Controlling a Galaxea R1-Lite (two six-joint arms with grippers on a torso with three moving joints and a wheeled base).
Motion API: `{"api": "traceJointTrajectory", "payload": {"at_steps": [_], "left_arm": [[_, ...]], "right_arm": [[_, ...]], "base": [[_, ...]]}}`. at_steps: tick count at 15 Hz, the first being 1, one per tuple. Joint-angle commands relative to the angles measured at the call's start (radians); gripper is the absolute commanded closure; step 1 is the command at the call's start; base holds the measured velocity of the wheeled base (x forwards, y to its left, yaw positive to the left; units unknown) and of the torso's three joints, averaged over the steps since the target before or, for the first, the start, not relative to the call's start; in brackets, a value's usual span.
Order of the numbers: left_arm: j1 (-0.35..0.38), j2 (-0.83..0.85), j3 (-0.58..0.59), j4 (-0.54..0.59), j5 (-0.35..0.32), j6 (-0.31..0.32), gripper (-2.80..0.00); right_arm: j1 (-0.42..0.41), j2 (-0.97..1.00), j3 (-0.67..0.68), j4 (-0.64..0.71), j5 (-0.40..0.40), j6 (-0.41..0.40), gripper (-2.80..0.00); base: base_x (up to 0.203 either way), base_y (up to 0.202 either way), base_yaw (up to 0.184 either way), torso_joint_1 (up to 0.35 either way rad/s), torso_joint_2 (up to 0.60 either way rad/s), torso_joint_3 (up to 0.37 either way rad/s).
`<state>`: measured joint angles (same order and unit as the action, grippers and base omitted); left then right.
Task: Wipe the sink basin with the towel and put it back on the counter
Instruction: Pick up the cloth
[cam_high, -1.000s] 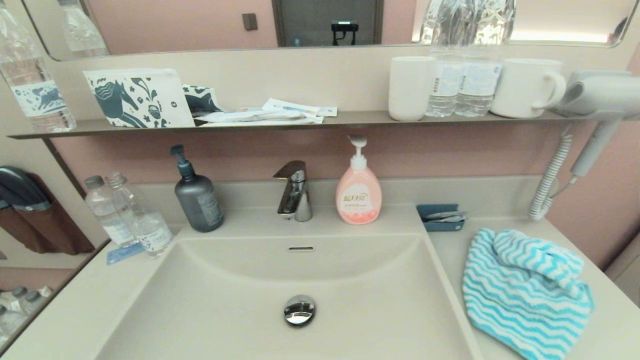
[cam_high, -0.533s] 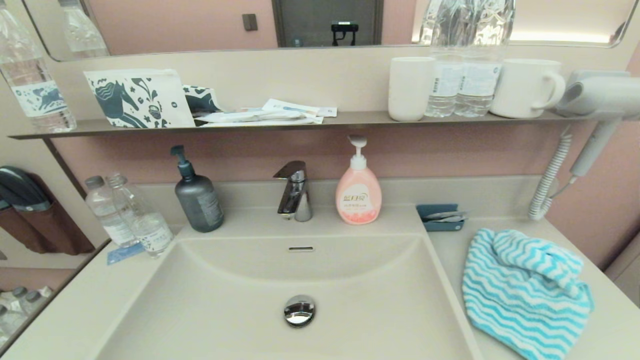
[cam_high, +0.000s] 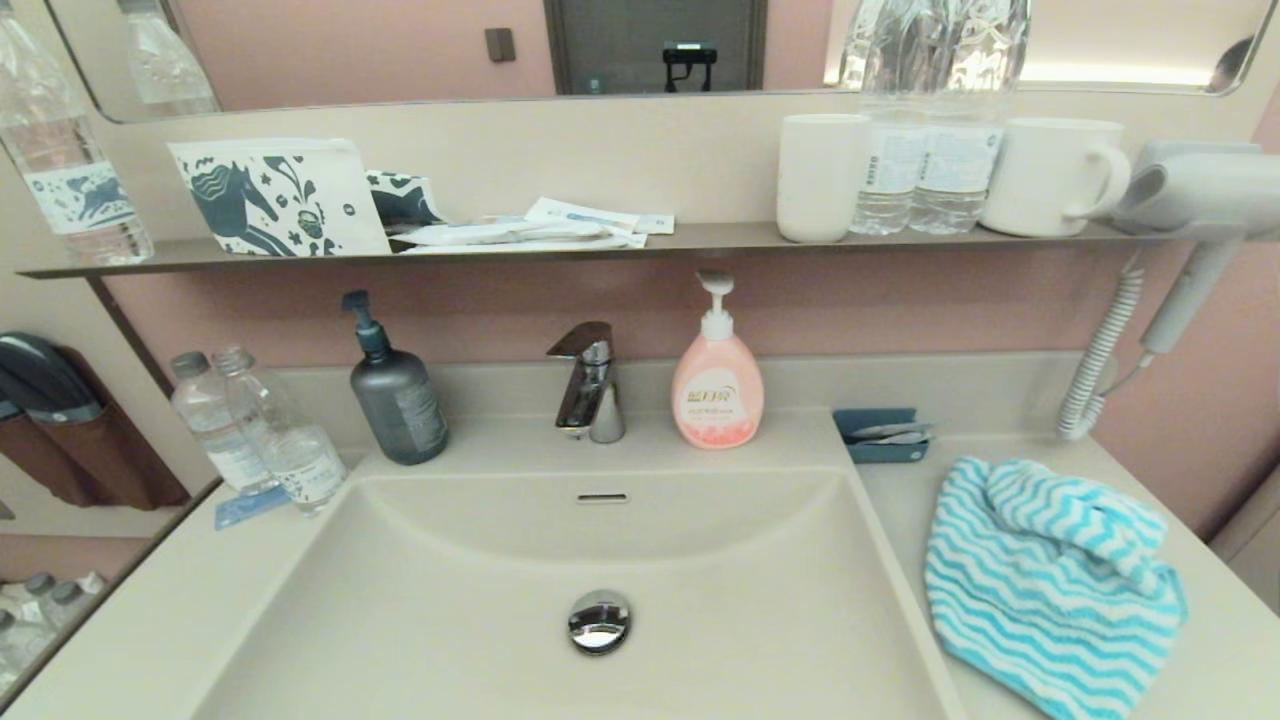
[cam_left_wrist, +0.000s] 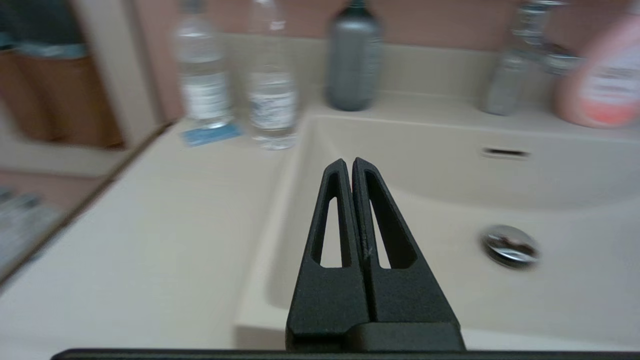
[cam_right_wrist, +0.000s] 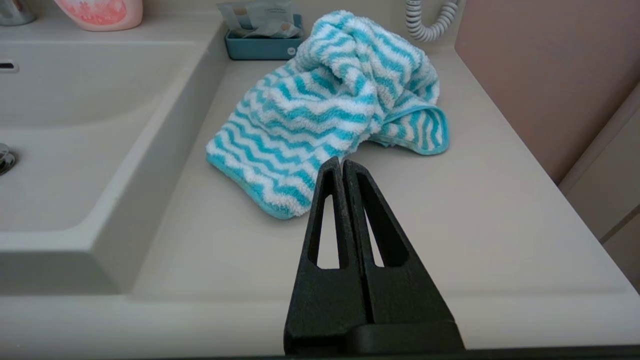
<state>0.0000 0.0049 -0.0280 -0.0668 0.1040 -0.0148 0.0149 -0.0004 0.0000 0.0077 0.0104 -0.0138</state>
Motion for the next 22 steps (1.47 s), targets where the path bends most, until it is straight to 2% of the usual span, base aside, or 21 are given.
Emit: {"api": "traceJointTrajectory", "payload": {"at_steps": [1, 3, 6, 22], "left_arm": [[0.000, -0.005, 0.017, -0.001, -0.023, 0.002, 0.00], [0.001, -0.005, 0.026, 0.012, -0.056, 0.027, 0.00], [0.000, -0.005, 0.024, 0.078, -0.064, 0.040, 0.00], [0.000, -0.005, 0.023, 0.078, -0.070, 0.030, 0.00]], "right_arm": [[0.000, 0.000, 0.000, 0.000, 0.000, 0.000, 0.00], [0.000, 0.000, 0.000, 0.000, 0.000, 0.000, 0.00], [0.000, 0.000, 0.000, 0.000, 0.000, 0.000, 0.00], [0.000, 0.000, 0.000, 0.000, 0.000, -0.002, 0.00]], "base": [[0.000, 0.000, 0.000, 0.000, 0.00, 0.000], [0.000, 0.000, 0.000, 0.000, 0.00, 0.000], [0.000, 0.000, 0.000, 0.000, 0.00, 0.000], [0.000, 0.000, 0.000, 0.000, 0.00, 0.000]]}}
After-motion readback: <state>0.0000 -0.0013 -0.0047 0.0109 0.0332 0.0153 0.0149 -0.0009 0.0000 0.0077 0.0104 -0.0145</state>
